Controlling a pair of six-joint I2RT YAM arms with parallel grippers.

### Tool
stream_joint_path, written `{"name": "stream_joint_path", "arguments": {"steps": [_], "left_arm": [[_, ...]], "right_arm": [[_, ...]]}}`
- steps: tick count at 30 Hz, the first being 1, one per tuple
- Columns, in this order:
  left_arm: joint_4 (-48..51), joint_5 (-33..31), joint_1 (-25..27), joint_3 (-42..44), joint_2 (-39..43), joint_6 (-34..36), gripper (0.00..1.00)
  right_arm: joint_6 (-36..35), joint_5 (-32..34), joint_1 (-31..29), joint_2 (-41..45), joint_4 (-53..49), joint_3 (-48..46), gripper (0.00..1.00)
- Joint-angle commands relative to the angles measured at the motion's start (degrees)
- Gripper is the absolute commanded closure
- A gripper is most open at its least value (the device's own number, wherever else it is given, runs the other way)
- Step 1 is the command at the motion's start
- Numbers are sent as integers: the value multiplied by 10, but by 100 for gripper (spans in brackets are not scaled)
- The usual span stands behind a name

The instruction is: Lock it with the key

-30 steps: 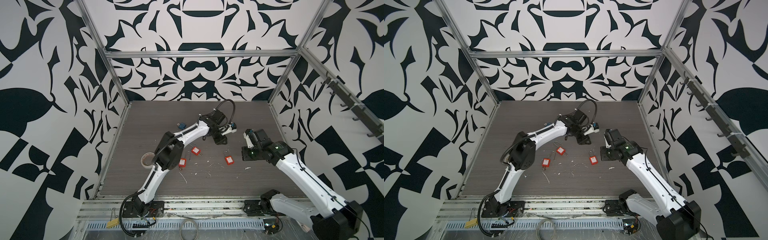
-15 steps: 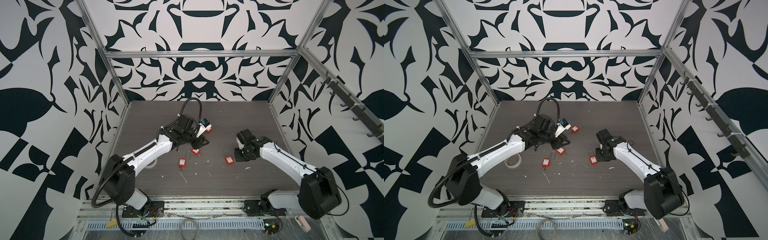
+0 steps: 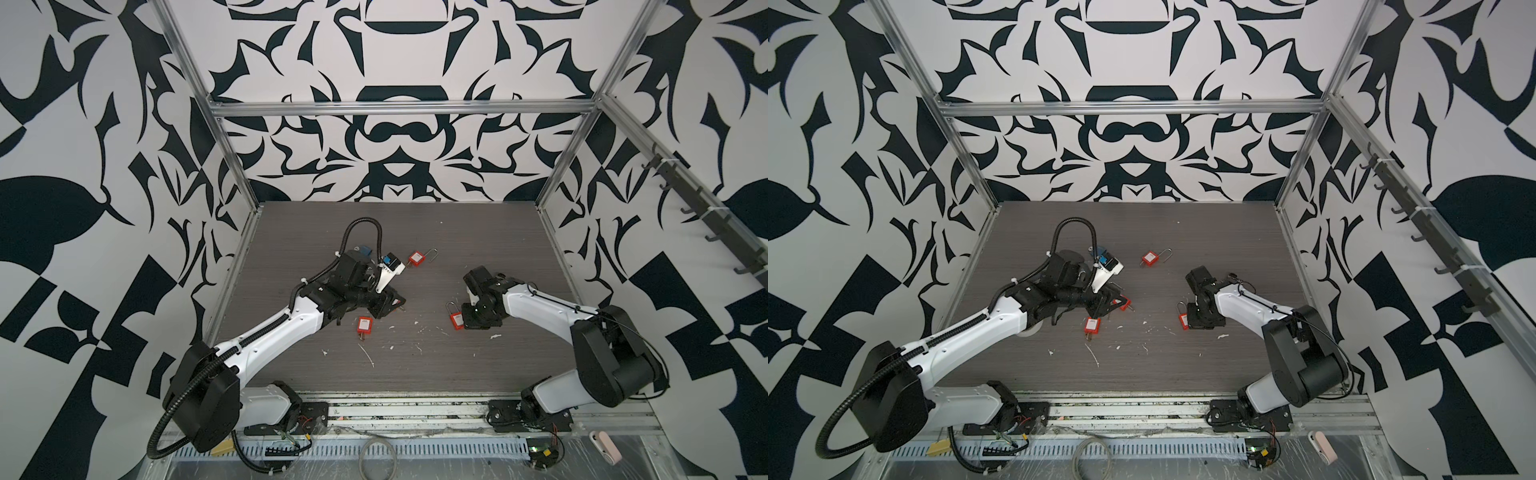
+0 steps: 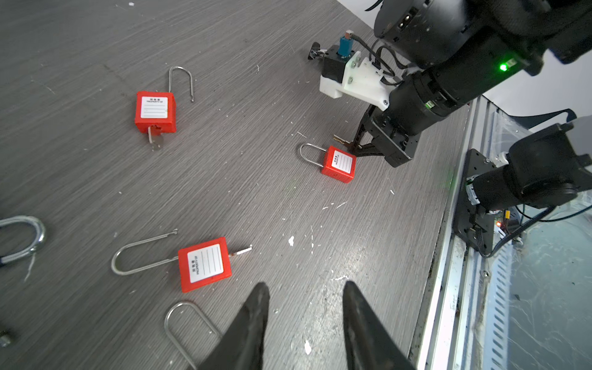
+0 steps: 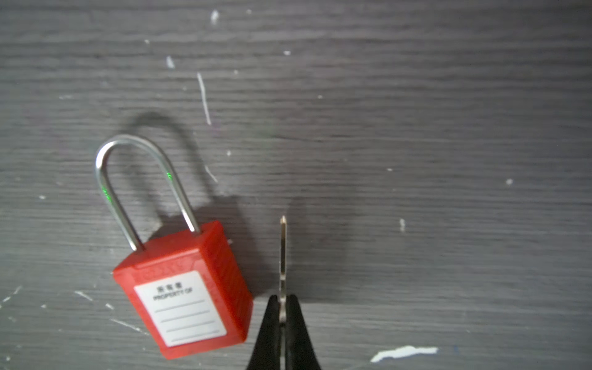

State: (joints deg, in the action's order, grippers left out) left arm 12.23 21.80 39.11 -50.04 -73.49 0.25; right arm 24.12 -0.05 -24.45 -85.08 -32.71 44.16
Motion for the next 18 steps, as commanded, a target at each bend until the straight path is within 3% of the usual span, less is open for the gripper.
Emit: {"name": "stream_joint_path", "arguments": {"steps": [1,6,18], "left_arm": [[-5,1,-2,6,23,-10,59],[-6,1,-2,8,21,-11,59],[11,5,-2,-7,13,-3,59]], "right_arm": [[12,-15,-11,13,21,-5,99],[11,-44,-11,8,31,-11,99],[-11,-36,12,16,11,3,98]]}}
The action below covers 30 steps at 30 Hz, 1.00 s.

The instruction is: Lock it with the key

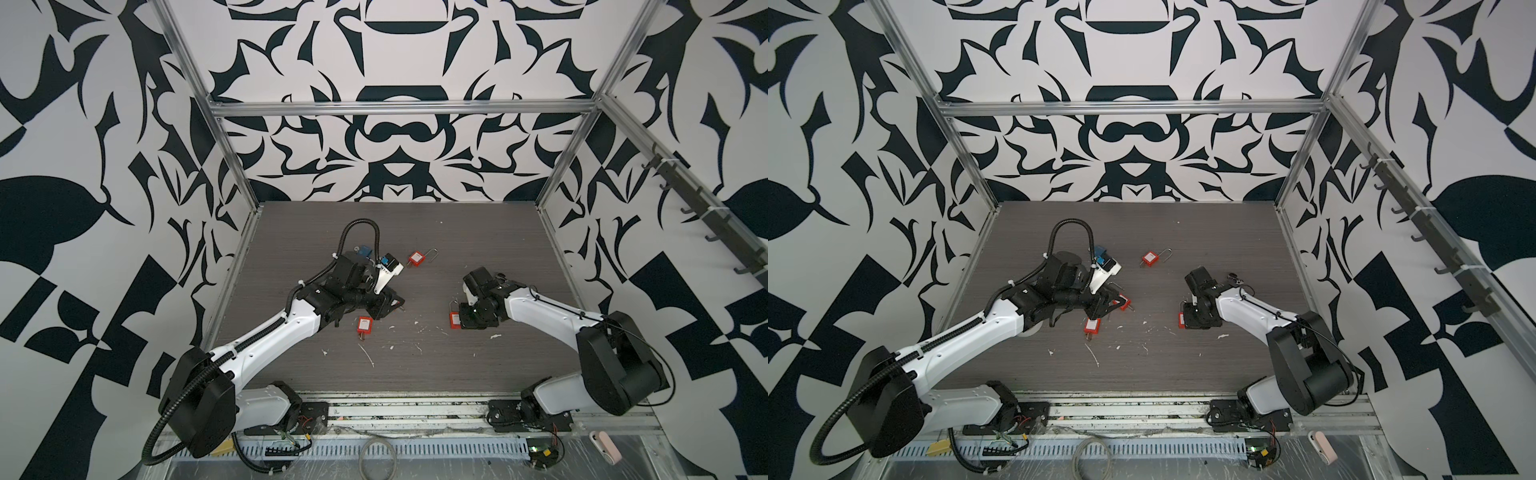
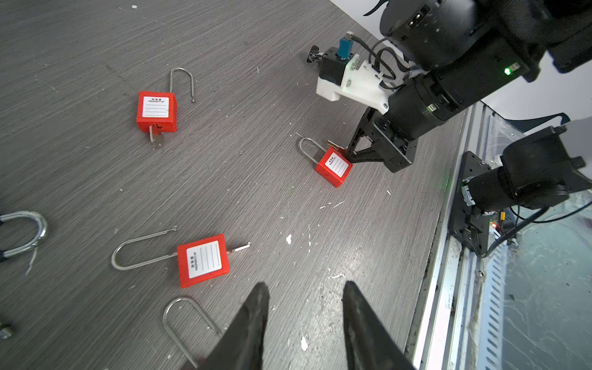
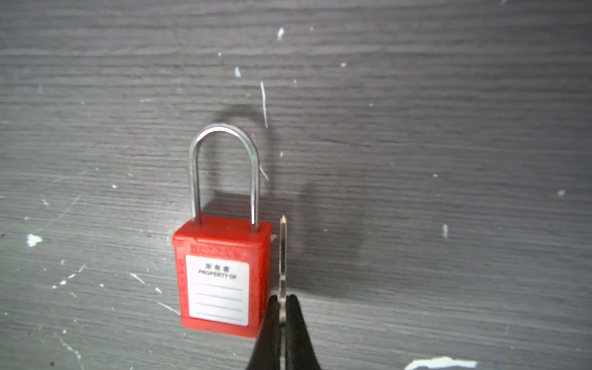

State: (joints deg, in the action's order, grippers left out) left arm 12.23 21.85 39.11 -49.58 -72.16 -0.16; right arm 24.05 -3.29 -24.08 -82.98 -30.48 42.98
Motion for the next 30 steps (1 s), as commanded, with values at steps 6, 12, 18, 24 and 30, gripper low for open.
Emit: {"name": "stream_joint_path", "arguments": {"steps": [6,12,18,24,30], "left_arm": [[20,0,-2,-8,4,3,58],[21,-8,-2,-9,6,1,57],[31,-7,-2,-15,8,13,56],[39,-20,-4,-14,21,17,55],[22,-24,-42,14,62,-1,55]], "right_arm": [[-22,-2,18,-31,-21,29,95],[-33,31,23,-10,-43,35,74],[-48,47,39,1,-57,42,57],[-67,71,47,15,-77,67,53],[-82,45,41,53,-91,100,52]]}}
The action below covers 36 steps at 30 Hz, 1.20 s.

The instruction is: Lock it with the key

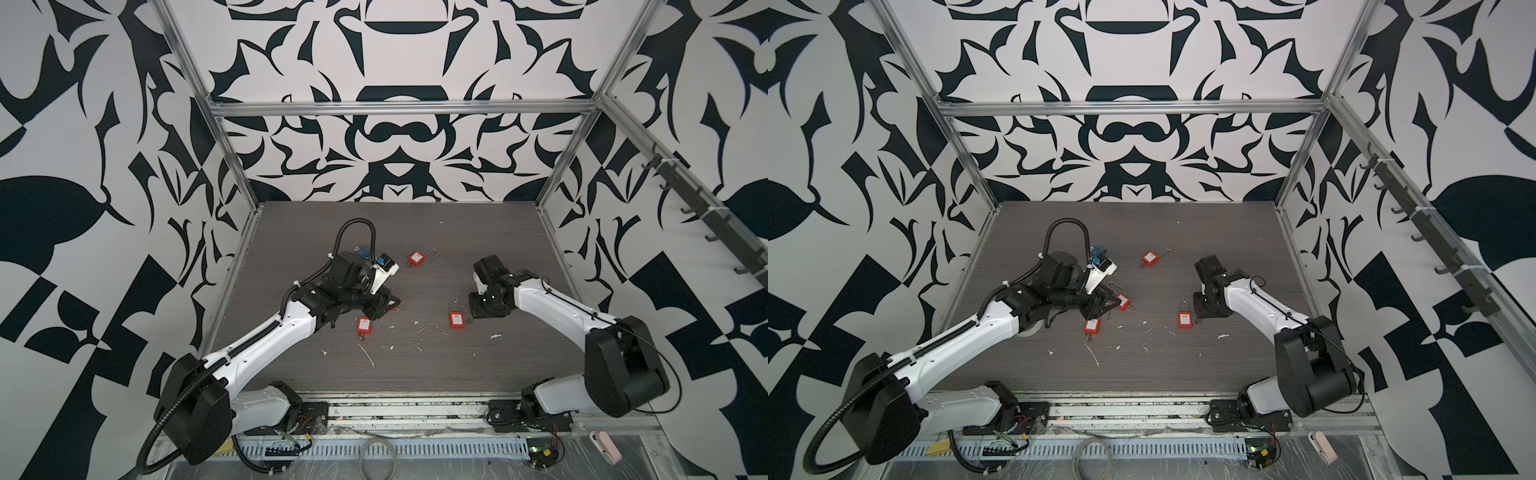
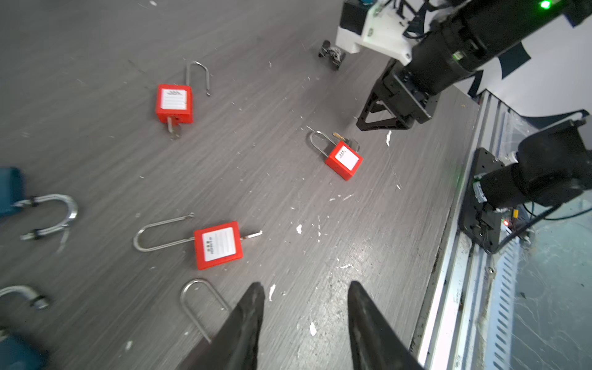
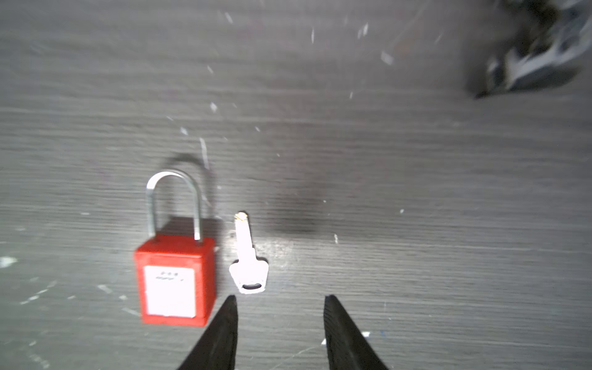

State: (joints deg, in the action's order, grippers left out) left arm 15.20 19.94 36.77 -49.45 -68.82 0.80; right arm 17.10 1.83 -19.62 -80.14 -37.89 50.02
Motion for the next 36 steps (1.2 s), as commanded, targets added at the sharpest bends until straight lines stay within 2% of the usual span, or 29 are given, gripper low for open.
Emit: {"name": "stream_joint_path", "arguments": {"steps": [1,5,7,8,12,16,23,24,30,31,36], "left_arm": [[-9,-5,-31,18,38,-18,54],[-18,6,-78,42,77,-42,54],[-28,8,-99,57,98,-59,54],[-30,7,-106,62,105,-66,53],[-21,0,-136,73,126,-90,54],[-8,-9,-144,78,135,-96,54],[-10,-12,-145,99,141,-88,54],[-10,-13,-146,100,141,-86,50],[-11,-30,-149,111,147,-83,47],[-11,-34,-150,113,147,-84,44],[-10,-45,-158,120,146,-93,39]], "right_arm": [[-11,-13,-12,29,-13,34,52],[-23,14,-96,28,13,62,41],[-41,38,-155,11,34,80,23],[-46,45,-175,-1,43,88,19],[-58,43,-221,-72,69,140,13],[-79,34,-249,-144,81,192,12],[-111,-4,-261,-241,84,261,12],[-115,-9,-262,-250,86,267,12],[-131,-27,-264,-306,74,309,15],[-134,-29,-264,-314,74,315,16],[-144,-36,-265,-347,66,341,21]]}}
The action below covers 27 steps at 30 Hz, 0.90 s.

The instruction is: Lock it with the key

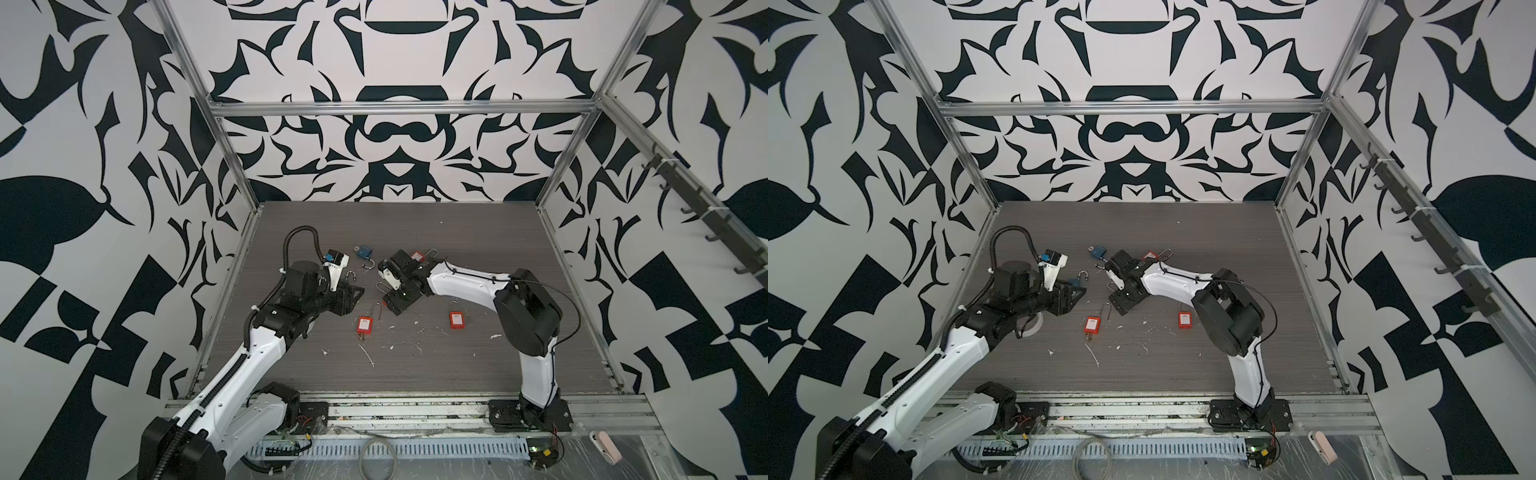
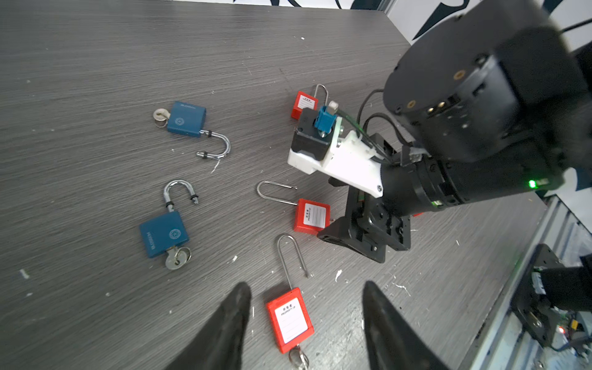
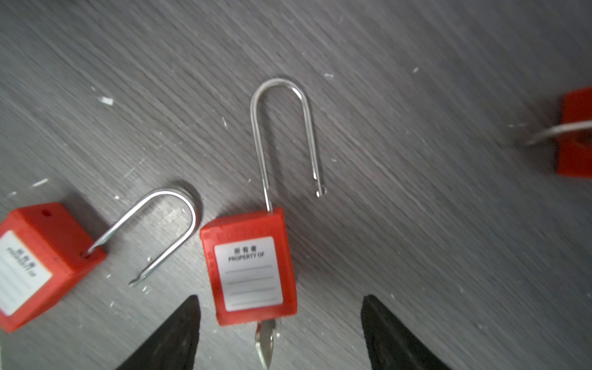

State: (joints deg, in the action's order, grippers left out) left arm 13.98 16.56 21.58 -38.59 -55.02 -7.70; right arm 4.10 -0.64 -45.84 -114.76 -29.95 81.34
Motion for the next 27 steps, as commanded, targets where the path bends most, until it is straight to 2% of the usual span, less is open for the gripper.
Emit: {"name": "stream_joint_path", "arguments": {"steps": [1,6,13,18,20,24,27], "left_arm": [[3,-12,-7,14,8,-10,39],[4,-12,-12,18,7,-11,38],[9,-14,-13,16,5,-8,37],[14,-11,-12,9,2,-5,37],[17,-10,-12,5,1,1,37],[15,5,-12,1,3,24,36],[9,44,-12,-8,-10,66,34]], "right_arm": [[-16,-12,-3,-7,-13,32,22],[-24,-19,-3,-28,-14,47,29],[-36,-29,-3,-41,-20,55,43],[-45,-36,-2,-37,-31,58,60],[-54,-37,-3,-27,-42,62,66],[-95,-47,-3,30,-46,42,74],[-146,-76,2,90,-54,9,74]]}}
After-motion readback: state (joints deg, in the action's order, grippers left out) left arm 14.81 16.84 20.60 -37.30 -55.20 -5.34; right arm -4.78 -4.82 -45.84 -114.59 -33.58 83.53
